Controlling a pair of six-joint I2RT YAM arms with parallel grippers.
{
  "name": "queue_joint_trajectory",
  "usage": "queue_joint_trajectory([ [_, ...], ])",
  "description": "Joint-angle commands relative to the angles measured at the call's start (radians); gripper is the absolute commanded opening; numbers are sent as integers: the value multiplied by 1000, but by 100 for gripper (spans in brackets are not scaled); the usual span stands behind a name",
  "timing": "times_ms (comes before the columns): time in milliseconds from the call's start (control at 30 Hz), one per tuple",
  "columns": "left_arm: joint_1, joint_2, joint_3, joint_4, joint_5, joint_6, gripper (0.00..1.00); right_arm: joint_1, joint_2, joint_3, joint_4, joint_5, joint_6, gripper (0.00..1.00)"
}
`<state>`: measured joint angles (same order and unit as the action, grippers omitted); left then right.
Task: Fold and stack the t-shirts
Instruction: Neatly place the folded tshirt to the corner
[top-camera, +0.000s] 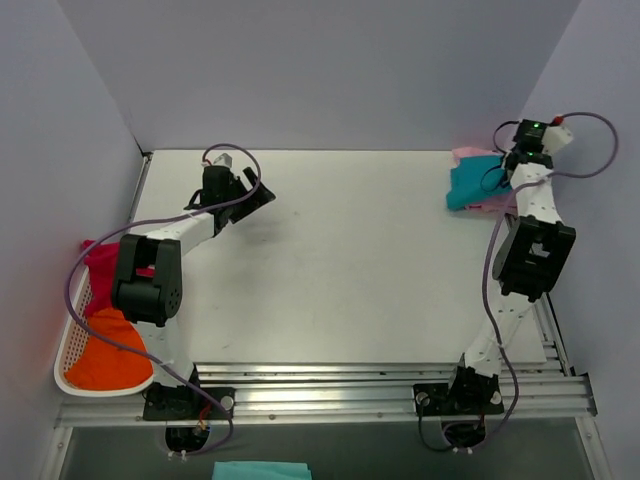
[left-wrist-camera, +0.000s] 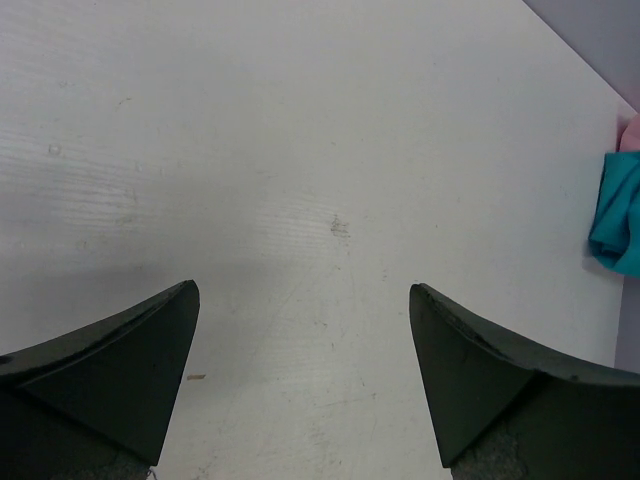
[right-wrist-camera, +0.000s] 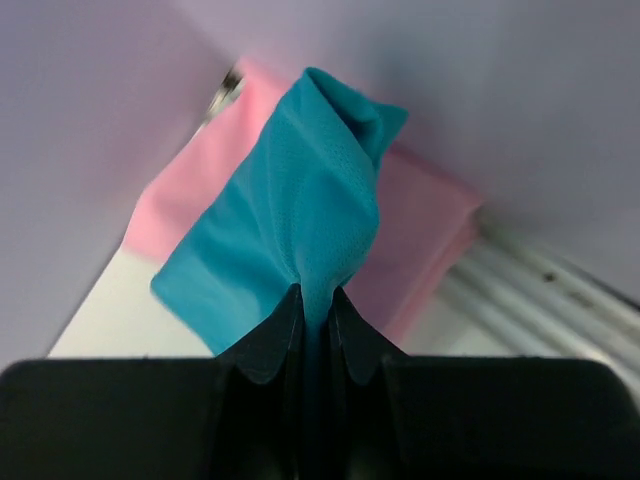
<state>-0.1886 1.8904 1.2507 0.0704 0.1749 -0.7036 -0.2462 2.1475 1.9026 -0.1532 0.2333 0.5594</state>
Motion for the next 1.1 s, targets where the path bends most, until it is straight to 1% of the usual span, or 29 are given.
queue_joint_trajectory([
  [0, -2, -27, 7, 62, 34, -11, 95, -97, -100, -28, 27, 52, 2, 0],
  [33, -5, -28, 9, 63, 37, -11, 95, -117, -94, -28, 9, 54, 14, 12],
  [67, -9, -31, 10, 62, 38, -11, 95, -134, -87, -31, -9, 60, 26, 52],
  [100, -12, -33, 16, 60, 38, -10, 95, -162, -78, -40, -23, 60, 55, 80],
  [133, -15, -34, 19, 58, 37, -8, 95, -171, -80, -56, -35, 58, 69, 100],
  [200, -23, -34, 26, 54, 35, -10, 95, -180, -104, -135, -10, 38, 83, 100],
  [300, -37, -34, 36, 43, 37, -7, 95, -179, -144, -209, 21, 35, 103, 100],
  [400, -51, -47, 35, 32, 26, -2, 95, -179, -192, -247, 9, 21, 120, 100],
  [433, -54, -51, 32, 32, 20, 0, 95, -177, -208, -288, 23, 15, 123, 100],
  [667, -97, -71, 52, 11, -9, 7, 95, -142, -427, -488, 80, -17, 135, 100],
  [867, -126, -76, 55, 8, -14, 7, 95, -104, -547, -634, 125, -26, 131, 100],
  [933, -126, -76, 47, 20, -3, 4, 95, -93, -546, -649, 182, -49, 125, 100],
  [1033, -126, -74, 32, 49, 14, 0, 95, -55, -473, -604, 182, -58, 105, 100],
  [1067, -126, -73, 26, 58, 20, -5, 95, -45, -424, -582, 175, -51, 103, 100],
])
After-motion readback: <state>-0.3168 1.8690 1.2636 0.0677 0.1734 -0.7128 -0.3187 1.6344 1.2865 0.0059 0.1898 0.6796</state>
